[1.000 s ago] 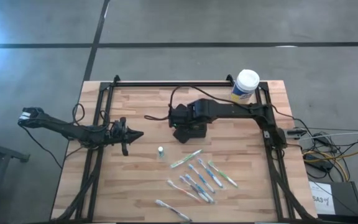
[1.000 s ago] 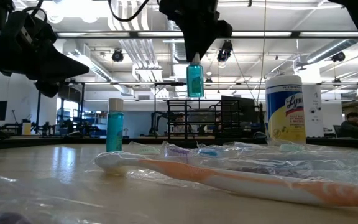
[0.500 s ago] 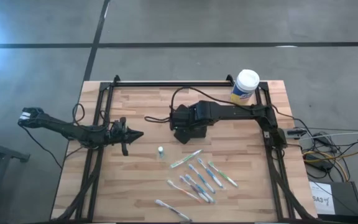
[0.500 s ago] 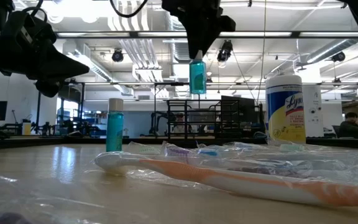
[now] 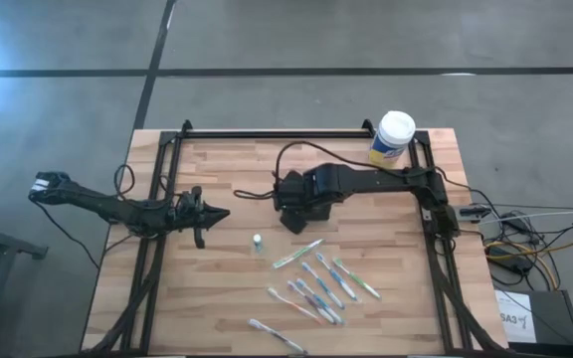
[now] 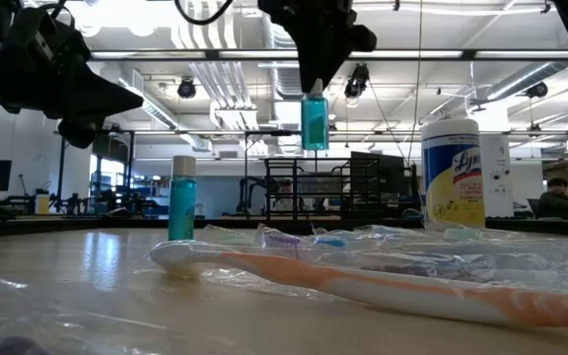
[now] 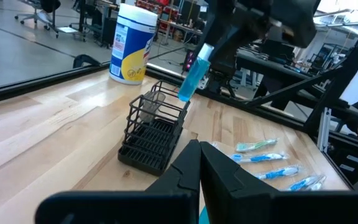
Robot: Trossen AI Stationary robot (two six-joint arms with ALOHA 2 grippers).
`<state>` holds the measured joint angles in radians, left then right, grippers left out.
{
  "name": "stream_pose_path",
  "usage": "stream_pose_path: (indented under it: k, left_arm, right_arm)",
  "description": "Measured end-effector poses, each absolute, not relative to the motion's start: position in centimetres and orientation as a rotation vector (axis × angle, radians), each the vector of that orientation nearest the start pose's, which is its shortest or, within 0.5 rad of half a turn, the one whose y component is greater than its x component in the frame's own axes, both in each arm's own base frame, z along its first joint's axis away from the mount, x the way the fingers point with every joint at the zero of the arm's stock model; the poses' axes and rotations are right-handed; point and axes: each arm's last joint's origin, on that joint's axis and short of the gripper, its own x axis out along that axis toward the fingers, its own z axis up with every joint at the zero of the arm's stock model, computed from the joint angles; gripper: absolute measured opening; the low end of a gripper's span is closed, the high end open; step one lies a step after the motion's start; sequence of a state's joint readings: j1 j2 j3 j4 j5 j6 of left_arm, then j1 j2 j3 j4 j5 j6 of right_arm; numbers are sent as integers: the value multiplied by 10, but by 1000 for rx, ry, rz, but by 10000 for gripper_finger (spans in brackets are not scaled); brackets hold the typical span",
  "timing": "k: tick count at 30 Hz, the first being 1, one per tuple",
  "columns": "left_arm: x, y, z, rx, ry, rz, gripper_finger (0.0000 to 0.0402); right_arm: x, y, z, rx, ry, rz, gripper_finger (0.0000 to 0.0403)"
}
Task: Pick & Place toothbrushing station
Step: Put the bottom blue mouthwash into the black wire organizer
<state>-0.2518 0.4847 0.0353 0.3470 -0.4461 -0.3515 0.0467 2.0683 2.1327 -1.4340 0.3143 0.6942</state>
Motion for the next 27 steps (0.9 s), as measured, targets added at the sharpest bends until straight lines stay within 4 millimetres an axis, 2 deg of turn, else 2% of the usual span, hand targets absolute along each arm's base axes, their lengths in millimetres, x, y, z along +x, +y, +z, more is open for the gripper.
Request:
stream_pose_path:
  k: [4, 8, 11, 18, 27]
  left_arm:
    - [126, -19, 165, -315, 61, 209, 7]
    - [126, -19, 164, -312, 67, 210, 7]
    - [126, -19, 164, -313, 68, 210, 7]
    - [126, -19, 164, -313, 66, 210, 7]
    - [125, -19, 163, -308, 81, 209, 7]
  right_arm:
    - [405, 16, 308, 294, 1178, -657, 91]
    - [396, 18, 314, 310, 1092, -625, 91]
    - [384, 9, 321, 351, 1025, -620, 91]
    - [360, -5, 318, 438, 1007, -634, 91]
    - [359, -7, 311, 461, 1039, -617, 91]
